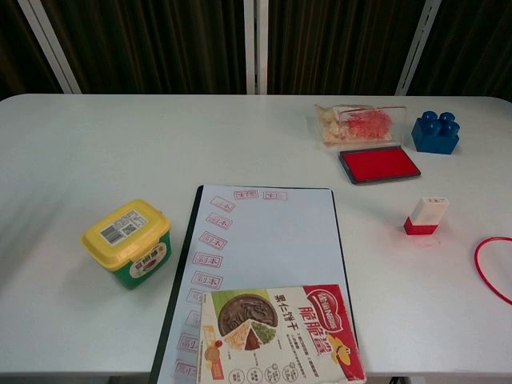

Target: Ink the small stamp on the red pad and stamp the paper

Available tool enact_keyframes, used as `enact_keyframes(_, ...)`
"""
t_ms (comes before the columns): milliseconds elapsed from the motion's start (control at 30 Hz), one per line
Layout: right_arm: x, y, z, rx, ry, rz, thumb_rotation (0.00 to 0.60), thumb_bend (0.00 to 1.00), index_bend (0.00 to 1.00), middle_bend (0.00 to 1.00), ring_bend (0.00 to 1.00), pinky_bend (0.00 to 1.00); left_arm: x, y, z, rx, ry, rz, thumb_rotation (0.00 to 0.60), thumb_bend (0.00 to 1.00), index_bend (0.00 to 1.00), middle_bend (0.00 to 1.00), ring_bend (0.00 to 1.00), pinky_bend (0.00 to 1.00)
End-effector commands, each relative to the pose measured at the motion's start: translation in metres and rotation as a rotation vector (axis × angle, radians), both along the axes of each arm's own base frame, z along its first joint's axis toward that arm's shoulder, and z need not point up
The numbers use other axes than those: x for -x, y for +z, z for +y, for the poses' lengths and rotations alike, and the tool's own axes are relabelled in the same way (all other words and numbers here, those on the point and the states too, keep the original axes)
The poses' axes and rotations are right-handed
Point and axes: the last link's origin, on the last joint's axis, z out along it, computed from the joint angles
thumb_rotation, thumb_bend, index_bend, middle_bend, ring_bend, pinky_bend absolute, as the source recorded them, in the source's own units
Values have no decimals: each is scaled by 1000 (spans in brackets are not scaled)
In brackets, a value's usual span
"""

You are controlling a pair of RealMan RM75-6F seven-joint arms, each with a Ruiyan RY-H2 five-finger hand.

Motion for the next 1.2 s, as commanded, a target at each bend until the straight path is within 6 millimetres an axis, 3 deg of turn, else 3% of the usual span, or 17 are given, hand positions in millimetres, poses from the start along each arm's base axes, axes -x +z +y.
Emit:
enact_keyframes(33,0,0,0,-1,0,0,600,181,0,0,0,0,0,0,0,-1,0,0,600,0,112,139,117,202)
enact_keyframes(500,2,0,1,-7,-5,16,600,181,0,0,0,1,-1,0,1,1,-2,0,600,0,118,138,117,202)
enact_keyframes(533,1,0,0,-12,-3,25,600,181,0,0,11,33,-1,-1,1,3,-1,0,600,0,120,138,117,202)
enact_keyframes(600,-2,0,-2,-22,7,38,600,181,0,0,111,212,0,-1,2,6,1,0,600,0,122,138,117,202)
enact_keyframes(667,-5,-2,-4,-45,7,51,600,181,0,27,333,533,0,-2,3,10,2,-1,600,0,123,138,117,202)
enact_keyframes(767,-16,-10,-9,-98,8,69,600,181,49,186,636,892,1,-4,4,20,3,-3,600,0,123,138,117,202)
enact_keyframes(800,-20,-14,-10,-114,11,69,600,181,85,224,701,955,1,-5,4,22,2,-3,600,0,124,138,117,202)
enact_keyframes(933,-39,-31,-22,-166,47,118,600,181,228,267,767,1000,1,-7,5,32,2,-1,600,0,123,138,117,202)
enact_keyframes(1200,-64,-73,-62,-258,101,170,600,185,268,290,768,1000,2,-4,2,29,9,1,600,0,123,138,117,203)
